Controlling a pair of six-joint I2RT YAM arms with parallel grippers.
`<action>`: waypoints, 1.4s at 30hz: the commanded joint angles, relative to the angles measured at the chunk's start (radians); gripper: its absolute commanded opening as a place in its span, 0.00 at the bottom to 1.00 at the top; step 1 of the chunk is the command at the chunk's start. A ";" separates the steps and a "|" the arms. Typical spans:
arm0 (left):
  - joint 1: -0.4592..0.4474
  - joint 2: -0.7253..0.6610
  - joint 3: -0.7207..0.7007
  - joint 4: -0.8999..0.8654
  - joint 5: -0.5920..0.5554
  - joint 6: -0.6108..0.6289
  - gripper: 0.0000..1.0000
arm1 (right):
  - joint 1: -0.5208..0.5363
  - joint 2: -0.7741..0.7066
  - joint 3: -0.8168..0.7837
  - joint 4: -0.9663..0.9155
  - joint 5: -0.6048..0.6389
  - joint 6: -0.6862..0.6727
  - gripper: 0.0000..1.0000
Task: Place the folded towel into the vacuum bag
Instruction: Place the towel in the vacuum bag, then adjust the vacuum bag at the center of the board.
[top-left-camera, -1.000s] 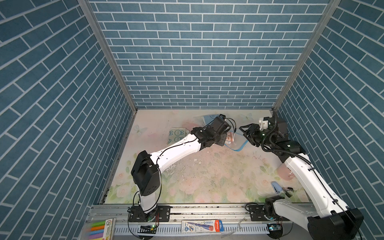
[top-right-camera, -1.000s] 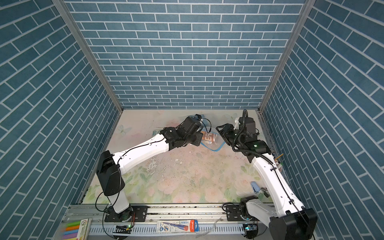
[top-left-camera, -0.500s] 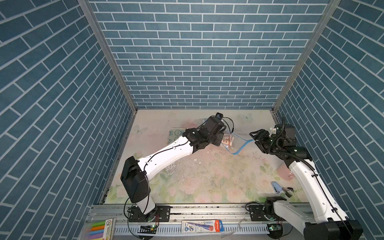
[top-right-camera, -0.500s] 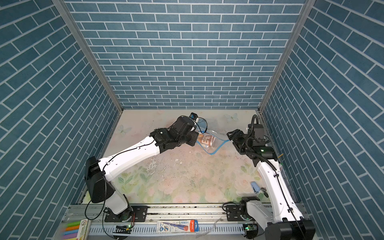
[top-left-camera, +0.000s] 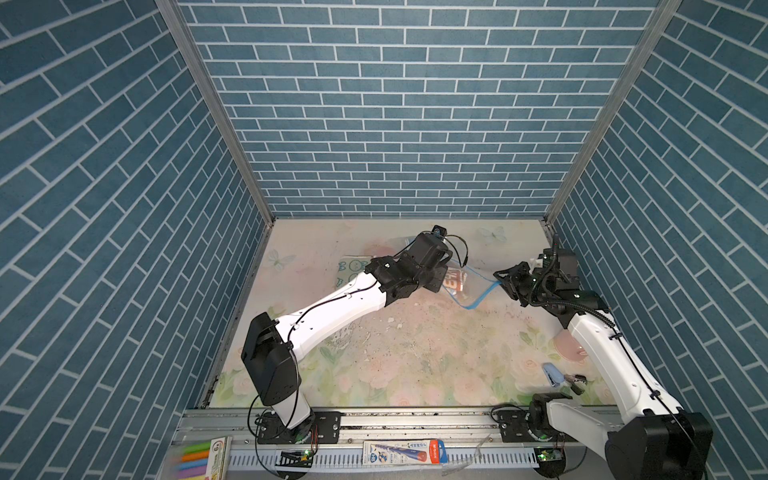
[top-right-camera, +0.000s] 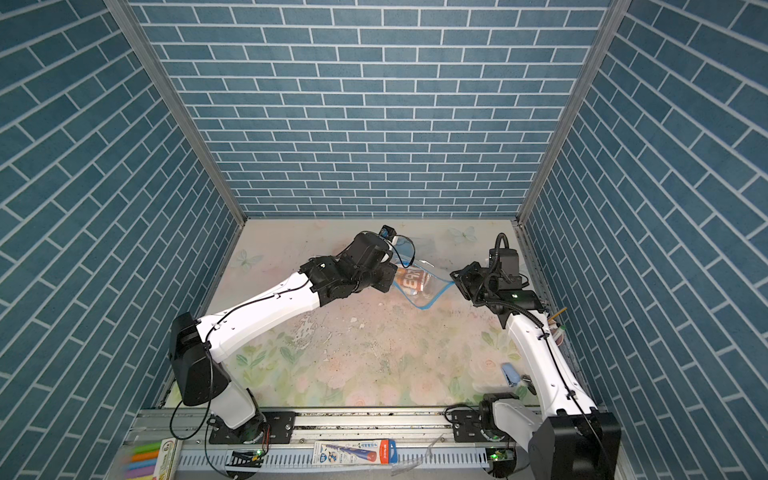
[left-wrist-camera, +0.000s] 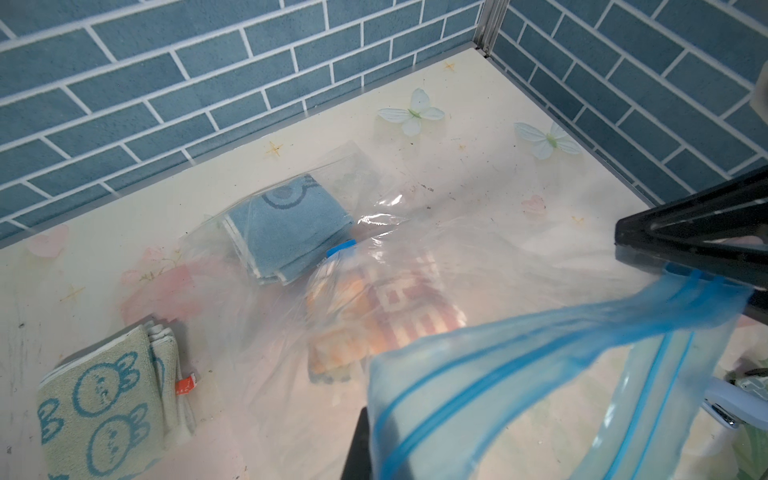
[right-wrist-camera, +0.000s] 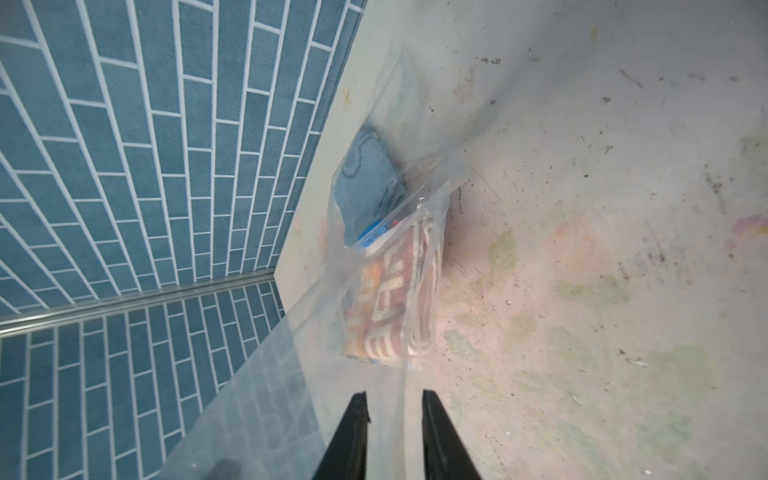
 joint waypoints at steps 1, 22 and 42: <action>-0.004 -0.030 0.030 0.035 -0.041 0.041 0.00 | -0.004 0.019 0.053 0.023 -0.023 0.025 0.10; 0.112 -0.150 0.086 0.073 -0.145 0.194 0.00 | 0.005 0.152 0.484 -0.038 -0.095 -0.067 0.00; 0.117 -0.119 -0.020 0.142 -0.130 0.224 0.00 | 0.007 0.233 0.428 -0.072 -0.045 -0.210 0.00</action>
